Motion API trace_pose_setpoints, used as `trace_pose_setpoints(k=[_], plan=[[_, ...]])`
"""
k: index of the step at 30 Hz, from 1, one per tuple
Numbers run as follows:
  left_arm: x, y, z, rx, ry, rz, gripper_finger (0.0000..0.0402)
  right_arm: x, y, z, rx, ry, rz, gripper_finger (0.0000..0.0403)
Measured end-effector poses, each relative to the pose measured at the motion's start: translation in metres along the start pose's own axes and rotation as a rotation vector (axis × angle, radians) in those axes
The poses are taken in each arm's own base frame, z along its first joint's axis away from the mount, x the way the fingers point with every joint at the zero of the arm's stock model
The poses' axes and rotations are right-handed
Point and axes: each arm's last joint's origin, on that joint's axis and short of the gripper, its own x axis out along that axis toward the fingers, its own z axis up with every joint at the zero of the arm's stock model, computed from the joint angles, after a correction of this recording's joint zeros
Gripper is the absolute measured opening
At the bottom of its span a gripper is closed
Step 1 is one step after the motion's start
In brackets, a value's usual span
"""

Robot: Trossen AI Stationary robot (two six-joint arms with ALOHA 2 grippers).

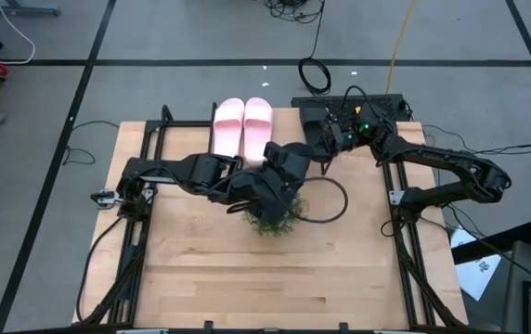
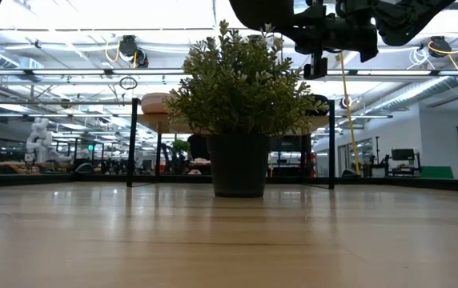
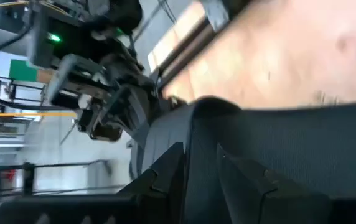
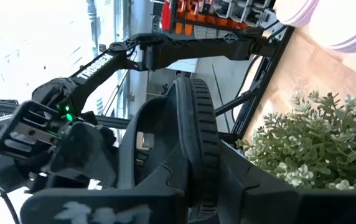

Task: Pick and place slides into the shelf
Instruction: Put the black slipper on the shelf

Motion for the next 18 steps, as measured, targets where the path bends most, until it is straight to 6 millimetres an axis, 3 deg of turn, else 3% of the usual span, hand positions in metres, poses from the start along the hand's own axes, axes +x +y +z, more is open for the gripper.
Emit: trace_pose_setpoints(k=[5, 18], plan=[[0.0064, -0.0063, -0.0006, 0.087, 0.088, 0.043, 0.01, 0.0, 0.0001, 0.0007, -0.005, -0.021, -0.002, 0.003], [0.0051, -0.0034, -0.001, 0.087, 0.131, 0.116, 0.0099, 0.0, 0.0007, 0.0007, -0.015, -0.021, 0.003, 0.003]])
